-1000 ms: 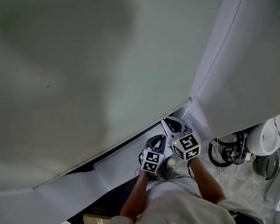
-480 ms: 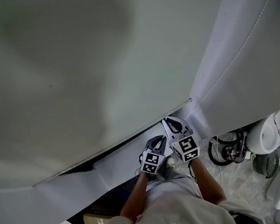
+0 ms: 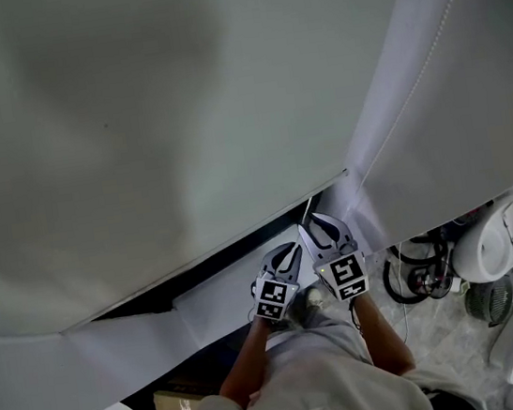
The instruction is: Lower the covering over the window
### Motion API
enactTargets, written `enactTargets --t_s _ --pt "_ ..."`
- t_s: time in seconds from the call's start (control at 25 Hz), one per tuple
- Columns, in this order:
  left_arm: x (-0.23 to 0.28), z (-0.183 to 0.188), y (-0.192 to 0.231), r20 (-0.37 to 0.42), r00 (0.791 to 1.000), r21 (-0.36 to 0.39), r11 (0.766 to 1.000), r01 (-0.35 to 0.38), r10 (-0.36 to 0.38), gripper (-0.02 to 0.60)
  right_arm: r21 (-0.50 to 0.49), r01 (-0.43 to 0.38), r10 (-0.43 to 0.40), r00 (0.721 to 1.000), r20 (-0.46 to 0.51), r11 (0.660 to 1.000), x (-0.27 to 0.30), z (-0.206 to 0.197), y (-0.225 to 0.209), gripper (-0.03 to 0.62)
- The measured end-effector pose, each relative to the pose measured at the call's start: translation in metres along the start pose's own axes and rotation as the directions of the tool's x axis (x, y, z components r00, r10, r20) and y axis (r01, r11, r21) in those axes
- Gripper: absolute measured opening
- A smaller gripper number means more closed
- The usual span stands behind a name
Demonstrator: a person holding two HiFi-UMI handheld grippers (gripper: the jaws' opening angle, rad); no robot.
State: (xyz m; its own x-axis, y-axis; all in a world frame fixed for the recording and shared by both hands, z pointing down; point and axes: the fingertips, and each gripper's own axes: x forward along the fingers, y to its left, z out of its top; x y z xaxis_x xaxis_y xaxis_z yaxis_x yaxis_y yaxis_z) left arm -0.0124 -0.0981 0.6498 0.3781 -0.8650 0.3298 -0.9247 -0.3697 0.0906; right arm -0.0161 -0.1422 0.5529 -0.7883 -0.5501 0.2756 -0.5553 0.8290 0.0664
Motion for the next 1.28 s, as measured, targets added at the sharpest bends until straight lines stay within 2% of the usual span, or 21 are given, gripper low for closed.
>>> enactTargets --t_s 0.16,0.32,0.6,0.88,1.28 --pt "-0.014 0.026 0.007 0.066 0.998 0.005 1.000 -0.012 0.012 0.061 -0.011 0.017 -0.017 0.999 0.032 1.000 -0.007 0.010 0.004 0.106" --pt "-0.031 0.055 0.013 0.129 0.991 0.024 0.999 -0.040 0.037 0.061 -0.017 0.024 -0.024 0.999 0.048 1.000 -0.021 0.020 0.007 0.098" --pt "-0.056 0.091 0.022 0.190 0.980 0.044 0.996 -0.073 0.064 0.061 -0.029 0.054 -0.052 0.997 0.062 0.998 -0.036 0.028 0.006 0.092" --pt "-0.065 0.111 0.016 0.231 0.972 0.071 0.995 -0.066 0.048 0.061 -0.044 0.081 -0.078 0.995 0.064 0.996 -0.044 0.028 0.008 0.091" --pt "-0.070 0.119 0.013 0.251 0.967 0.082 0.995 -0.058 0.035 0.061 -0.045 0.095 -0.091 0.992 0.085 0.994 -0.049 0.035 0.011 0.091"
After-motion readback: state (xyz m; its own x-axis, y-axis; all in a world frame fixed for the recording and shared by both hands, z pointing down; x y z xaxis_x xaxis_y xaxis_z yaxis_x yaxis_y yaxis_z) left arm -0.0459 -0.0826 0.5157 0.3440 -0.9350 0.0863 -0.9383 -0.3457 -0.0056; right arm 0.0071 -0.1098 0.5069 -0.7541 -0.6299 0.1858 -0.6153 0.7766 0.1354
